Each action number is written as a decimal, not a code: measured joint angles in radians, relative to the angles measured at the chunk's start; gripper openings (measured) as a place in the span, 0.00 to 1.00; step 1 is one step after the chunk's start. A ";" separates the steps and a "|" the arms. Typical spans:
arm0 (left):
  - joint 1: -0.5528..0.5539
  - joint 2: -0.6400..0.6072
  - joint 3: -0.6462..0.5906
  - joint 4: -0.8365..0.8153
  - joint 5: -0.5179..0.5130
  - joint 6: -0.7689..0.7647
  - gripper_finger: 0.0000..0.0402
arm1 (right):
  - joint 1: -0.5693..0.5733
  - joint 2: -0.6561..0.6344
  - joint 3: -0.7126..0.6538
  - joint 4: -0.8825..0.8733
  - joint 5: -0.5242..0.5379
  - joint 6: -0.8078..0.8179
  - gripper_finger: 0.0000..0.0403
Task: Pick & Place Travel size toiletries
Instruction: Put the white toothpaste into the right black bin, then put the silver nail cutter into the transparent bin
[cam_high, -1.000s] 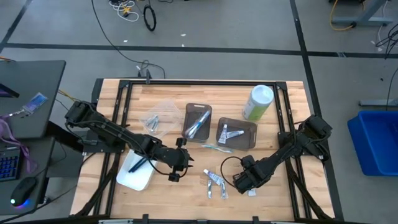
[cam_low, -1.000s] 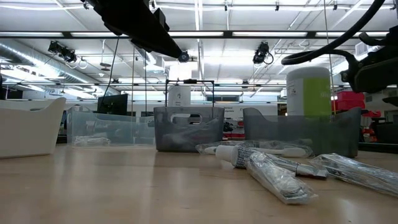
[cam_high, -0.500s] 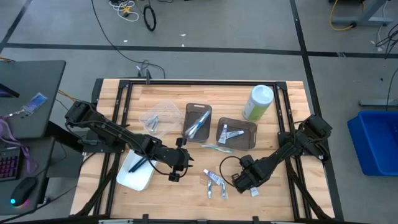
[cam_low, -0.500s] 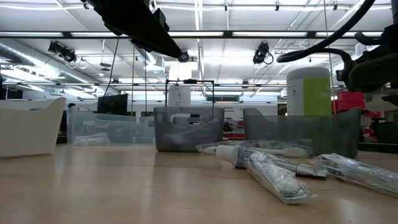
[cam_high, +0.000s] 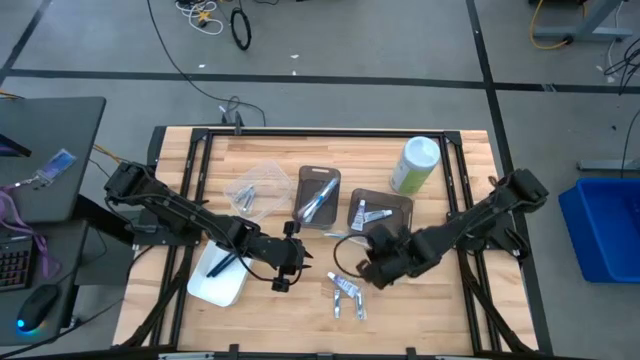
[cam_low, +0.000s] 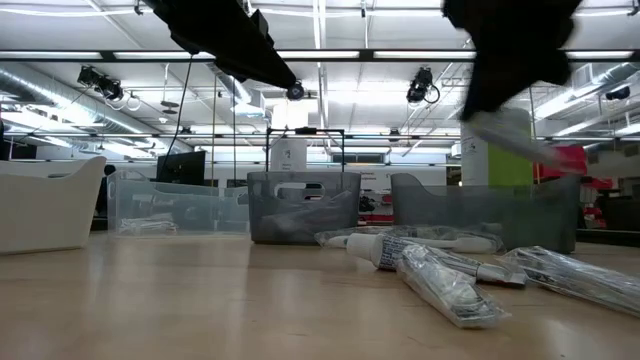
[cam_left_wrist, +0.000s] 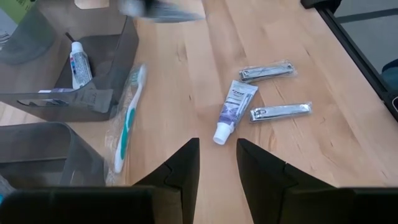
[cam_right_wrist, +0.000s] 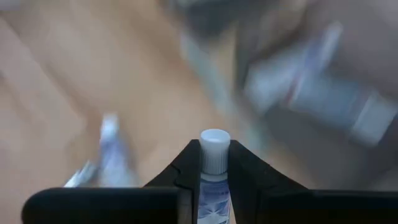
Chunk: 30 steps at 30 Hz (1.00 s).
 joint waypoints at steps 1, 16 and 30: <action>0.000 0.000 0.000 0.002 0.000 0.000 0.28 | -0.012 -0.008 0.000 0.005 0.076 -0.082 0.14; 0.000 0.000 0.000 0.013 0.000 -0.029 0.28 | -0.350 -0.023 -0.071 -0.095 -0.057 -0.547 0.25; 0.000 0.000 0.000 0.062 0.000 -0.041 0.28 | -0.423 -0.023 -0.167 0.007 -0.165 -0.448 0.50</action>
